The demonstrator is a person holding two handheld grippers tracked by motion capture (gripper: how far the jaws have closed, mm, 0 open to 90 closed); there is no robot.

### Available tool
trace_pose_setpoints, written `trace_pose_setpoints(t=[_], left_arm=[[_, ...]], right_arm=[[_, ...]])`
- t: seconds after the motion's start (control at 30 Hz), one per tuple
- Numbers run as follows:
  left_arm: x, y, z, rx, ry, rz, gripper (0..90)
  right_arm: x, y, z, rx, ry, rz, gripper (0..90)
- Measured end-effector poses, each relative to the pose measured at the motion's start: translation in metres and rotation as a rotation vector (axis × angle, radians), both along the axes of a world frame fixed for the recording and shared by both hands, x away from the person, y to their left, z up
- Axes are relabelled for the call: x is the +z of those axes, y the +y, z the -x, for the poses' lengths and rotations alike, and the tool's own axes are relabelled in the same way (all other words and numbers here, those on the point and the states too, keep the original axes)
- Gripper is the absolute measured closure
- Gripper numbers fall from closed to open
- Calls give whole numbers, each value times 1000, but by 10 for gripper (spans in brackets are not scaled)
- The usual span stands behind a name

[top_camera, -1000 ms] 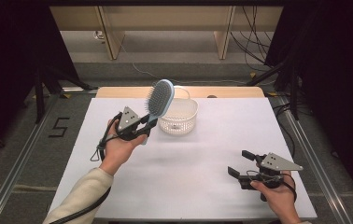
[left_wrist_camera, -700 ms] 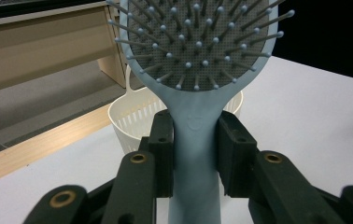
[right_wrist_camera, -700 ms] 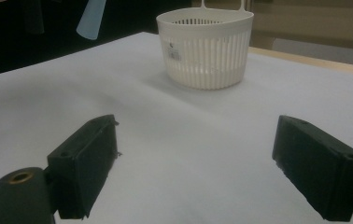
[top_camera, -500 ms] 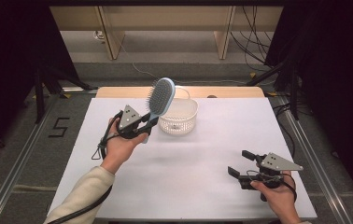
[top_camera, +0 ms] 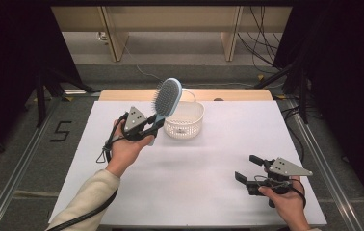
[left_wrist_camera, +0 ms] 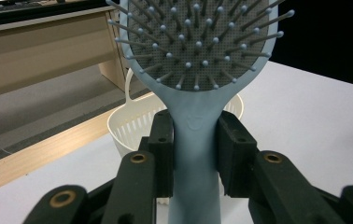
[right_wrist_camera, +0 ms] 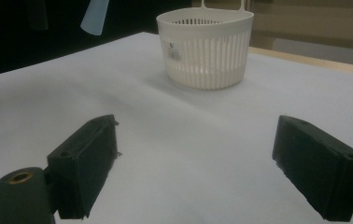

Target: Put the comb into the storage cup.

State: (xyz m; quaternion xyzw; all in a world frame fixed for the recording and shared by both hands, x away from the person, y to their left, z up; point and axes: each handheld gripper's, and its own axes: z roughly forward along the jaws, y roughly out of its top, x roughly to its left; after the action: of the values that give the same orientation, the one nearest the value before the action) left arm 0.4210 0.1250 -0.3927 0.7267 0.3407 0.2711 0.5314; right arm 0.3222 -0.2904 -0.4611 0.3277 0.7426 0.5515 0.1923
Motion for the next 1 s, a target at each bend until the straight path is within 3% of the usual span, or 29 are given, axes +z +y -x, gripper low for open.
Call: trace_pose_setpoints(t=[1.0], left_arm=[[3,-3,-8,13,-9,20,695]], right_arm=[[0,0,0,-1,5,0,148]])
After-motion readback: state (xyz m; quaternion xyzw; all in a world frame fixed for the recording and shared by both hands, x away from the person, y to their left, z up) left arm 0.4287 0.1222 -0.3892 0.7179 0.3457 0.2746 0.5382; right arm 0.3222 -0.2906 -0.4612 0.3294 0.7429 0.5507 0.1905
